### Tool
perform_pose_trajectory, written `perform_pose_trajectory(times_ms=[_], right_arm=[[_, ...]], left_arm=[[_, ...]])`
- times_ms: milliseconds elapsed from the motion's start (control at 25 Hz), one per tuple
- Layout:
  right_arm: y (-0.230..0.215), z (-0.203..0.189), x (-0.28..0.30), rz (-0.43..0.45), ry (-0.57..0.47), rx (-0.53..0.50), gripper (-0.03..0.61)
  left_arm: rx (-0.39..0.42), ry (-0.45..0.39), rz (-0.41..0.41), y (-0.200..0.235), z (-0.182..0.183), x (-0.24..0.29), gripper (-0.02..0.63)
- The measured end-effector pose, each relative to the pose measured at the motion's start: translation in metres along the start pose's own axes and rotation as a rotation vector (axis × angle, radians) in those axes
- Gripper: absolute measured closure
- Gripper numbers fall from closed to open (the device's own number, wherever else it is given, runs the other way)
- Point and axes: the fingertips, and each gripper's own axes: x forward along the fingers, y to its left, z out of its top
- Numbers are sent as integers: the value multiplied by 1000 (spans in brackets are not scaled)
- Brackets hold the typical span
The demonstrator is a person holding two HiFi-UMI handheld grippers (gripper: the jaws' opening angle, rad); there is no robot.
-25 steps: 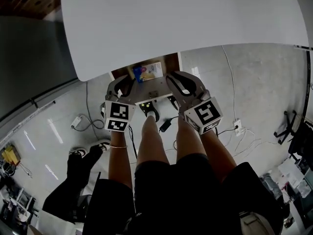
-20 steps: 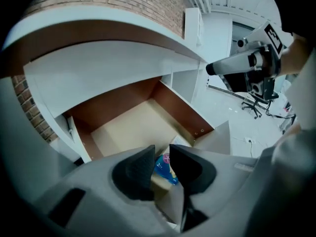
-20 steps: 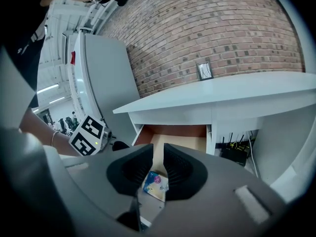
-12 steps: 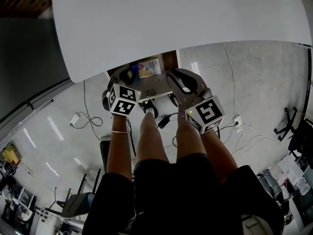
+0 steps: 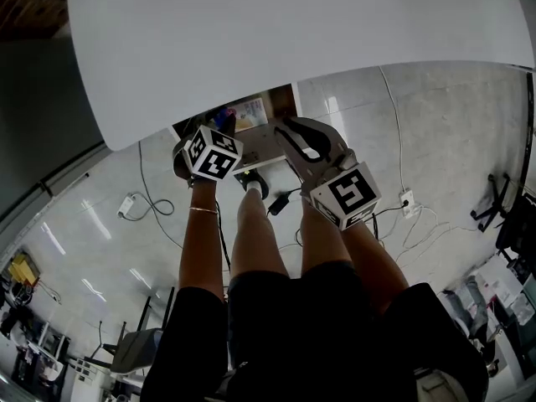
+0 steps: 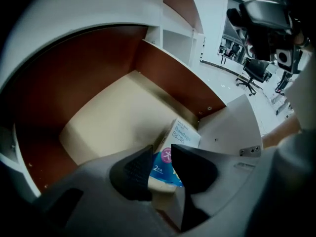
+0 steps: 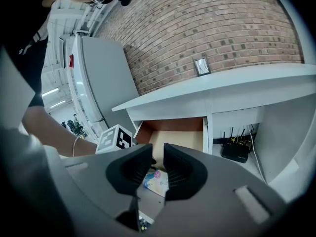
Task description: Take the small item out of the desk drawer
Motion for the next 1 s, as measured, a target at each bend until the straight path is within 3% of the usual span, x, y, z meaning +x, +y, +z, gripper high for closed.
perform_pose_trajectory(times_ms=[400, 1000], right_arm=[[-6, -10, -2, -7, 22, 16, 503], [-2, -24, 2, 1, 59, -2, 502]], left_arm=[[60, 100, -38, -3, -13, 24, 486], [62, 75, -36, -13, -13, 25, 485]])
